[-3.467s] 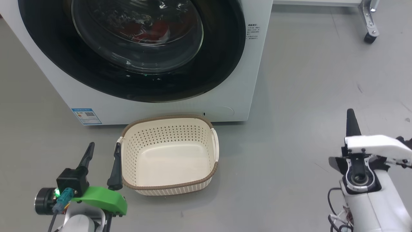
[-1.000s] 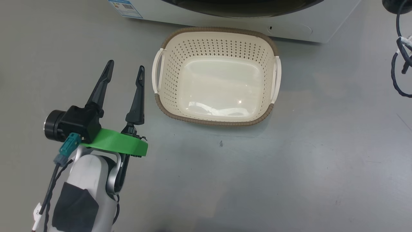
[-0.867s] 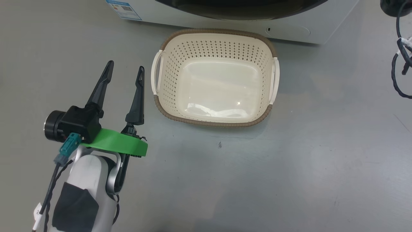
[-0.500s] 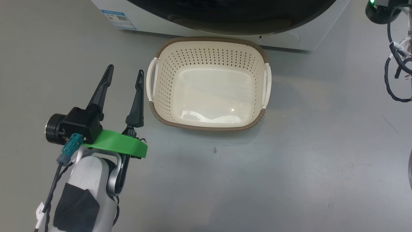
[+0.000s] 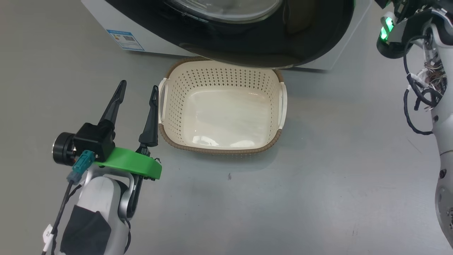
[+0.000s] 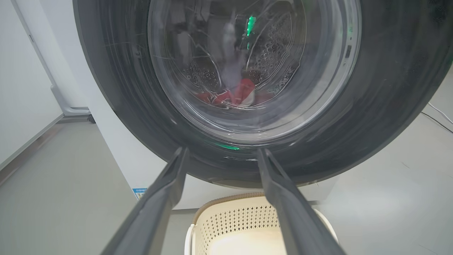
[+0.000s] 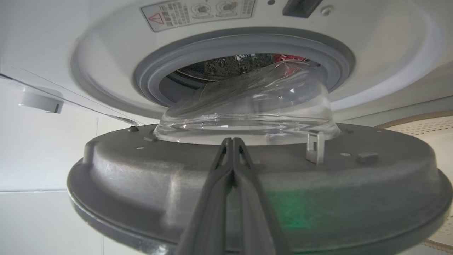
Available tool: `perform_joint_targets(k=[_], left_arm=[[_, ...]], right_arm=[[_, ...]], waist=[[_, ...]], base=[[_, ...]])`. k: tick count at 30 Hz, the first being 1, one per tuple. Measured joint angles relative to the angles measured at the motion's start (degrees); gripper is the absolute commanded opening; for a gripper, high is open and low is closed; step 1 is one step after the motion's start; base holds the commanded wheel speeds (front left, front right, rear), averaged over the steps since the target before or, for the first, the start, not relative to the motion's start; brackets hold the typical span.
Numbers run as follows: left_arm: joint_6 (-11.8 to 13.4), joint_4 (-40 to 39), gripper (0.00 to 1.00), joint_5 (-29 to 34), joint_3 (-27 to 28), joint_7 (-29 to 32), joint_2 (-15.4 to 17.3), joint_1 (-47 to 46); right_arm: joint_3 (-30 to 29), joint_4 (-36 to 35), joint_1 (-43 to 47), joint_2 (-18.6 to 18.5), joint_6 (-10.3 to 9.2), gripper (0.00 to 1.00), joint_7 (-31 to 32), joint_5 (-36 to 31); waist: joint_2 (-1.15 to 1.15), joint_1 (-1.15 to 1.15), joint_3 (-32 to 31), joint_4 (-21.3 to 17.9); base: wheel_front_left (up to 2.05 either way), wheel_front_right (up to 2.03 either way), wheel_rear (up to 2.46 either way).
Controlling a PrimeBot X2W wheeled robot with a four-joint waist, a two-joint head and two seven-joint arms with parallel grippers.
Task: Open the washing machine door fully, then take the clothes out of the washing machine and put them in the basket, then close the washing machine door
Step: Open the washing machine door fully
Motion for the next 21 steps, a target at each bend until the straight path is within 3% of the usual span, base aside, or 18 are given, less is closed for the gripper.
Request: perform_joint_targets(k=[21], left_arm=[[0.0, 5.2, 1.00, 0.6, -0.1, 0.0, 0.0, 3.2]], right_arm=[[2.6, -5.8, 11.5, 3.8, 0.29, 0.00, 5.8, 2.1]], waist=[[0.00, 0.00, -7.2, -0.9]], base=[[0.00, 0.00, 0.00]])
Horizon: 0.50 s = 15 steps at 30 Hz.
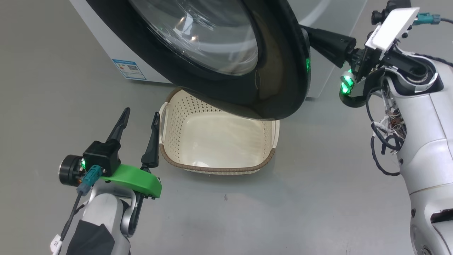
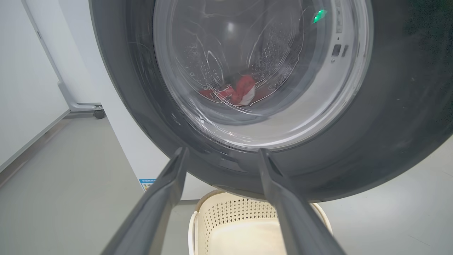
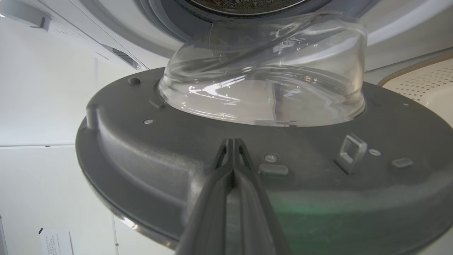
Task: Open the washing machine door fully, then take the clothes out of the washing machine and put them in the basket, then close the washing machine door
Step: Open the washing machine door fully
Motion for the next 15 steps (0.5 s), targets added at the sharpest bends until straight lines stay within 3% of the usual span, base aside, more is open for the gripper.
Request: perform_joint_targets(k=[15], left_arm=[[-0.1, 2.7, 1.00, 1.0, -0.4, 0.0, 0.0, 3.0]], right_arm=[[2.8, -4.4, 10.5, 2.2, 0.01, 0.00, 2.8, 1.6]], waist=[[0.00, 0.00, -5.8, 1.4]], base=[[0.00, 0.00, 0.00]])
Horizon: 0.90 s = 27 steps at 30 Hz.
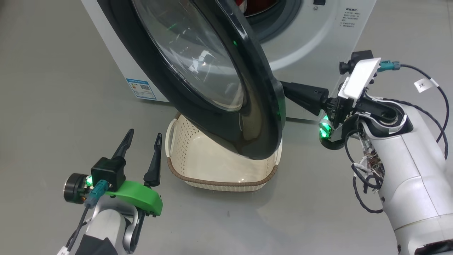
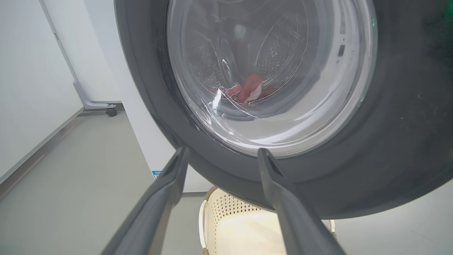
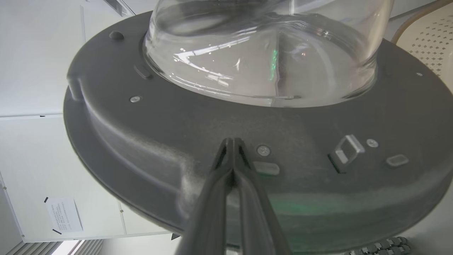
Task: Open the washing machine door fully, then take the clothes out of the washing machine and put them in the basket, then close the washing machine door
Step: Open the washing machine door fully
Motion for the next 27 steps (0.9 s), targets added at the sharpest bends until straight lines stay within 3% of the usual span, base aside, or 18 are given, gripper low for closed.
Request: perform_joint_targets(k=[27], left_arm=[[-0.5, 1.5, 1.00, -0.3, -2.7, 0.0, 0.1, 1.6]], right_arm=[[7.0, -7.3, 10.0, 0.7, 0.00, 0.00, 0.8, 4.3]], waist=[[0.00, 0.00, -3.4, 6.4]], base=[[0.00, 0.00, 0.00]])
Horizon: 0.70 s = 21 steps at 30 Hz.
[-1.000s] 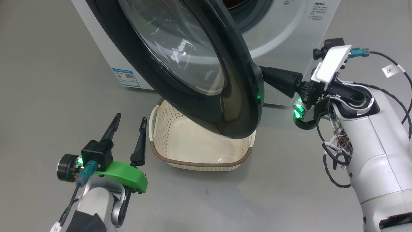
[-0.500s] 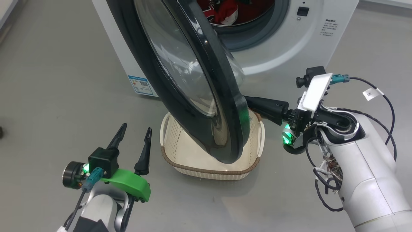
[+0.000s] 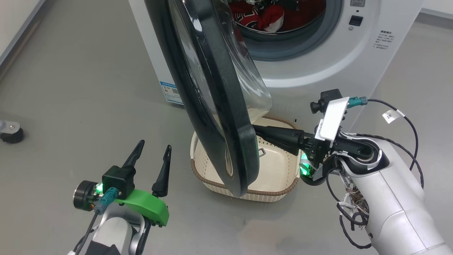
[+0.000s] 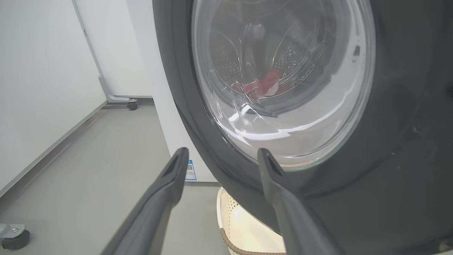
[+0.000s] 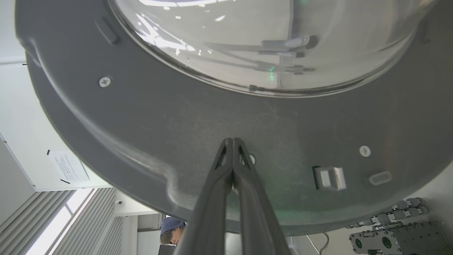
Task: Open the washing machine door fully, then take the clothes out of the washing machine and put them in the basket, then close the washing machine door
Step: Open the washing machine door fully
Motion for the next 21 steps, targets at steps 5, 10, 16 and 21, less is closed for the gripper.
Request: perform_joint_targets(k=[5, 10, 16, 21], left_arm=[[0.0, 0.0, 1.00, -0.2, -0.4, 0.0, 0.0, 0.0], [0.0, 0.0, 1.00, -0.8, -0.6, 0.0, 0.0, 0.0], [0.1, -0.1, 1.00, -1.2, -0.8, 0.0, 0.0, 0.0], [0.3, -0.1, 1.00, -1.3, -0.7, 0.0, 0.0, 0.1]], right_arm=[[2.2, -1.1, 0.5, 0.0, 0.00, 0.00, -0.3, 1.0], [3.9, -2.1, 0.7, 0.0, 0.00, 0.00, -1.3, 2.0], [6.0, -2.8, 0.7, 0.0, 0.00, 0.00, -2.6, 3.2], [7.9, -2.9, 0.7, 0.1, 0.00, 0.00, -3.6, 4.3]], waist=[[0.00, 0.00, -0.1, 1.3], [0.00, 0.00, -0.2, 2.5], [0.00, 0.00, 0.0, 3.8], [0.00, 0.00, 0.0, 4.4]], base=[[0.00, 0.00, 0.00], [0.00, 0.00, 0.00], [0.00, 0.00, 0.00], [0.00, 0.00, 0.00]])
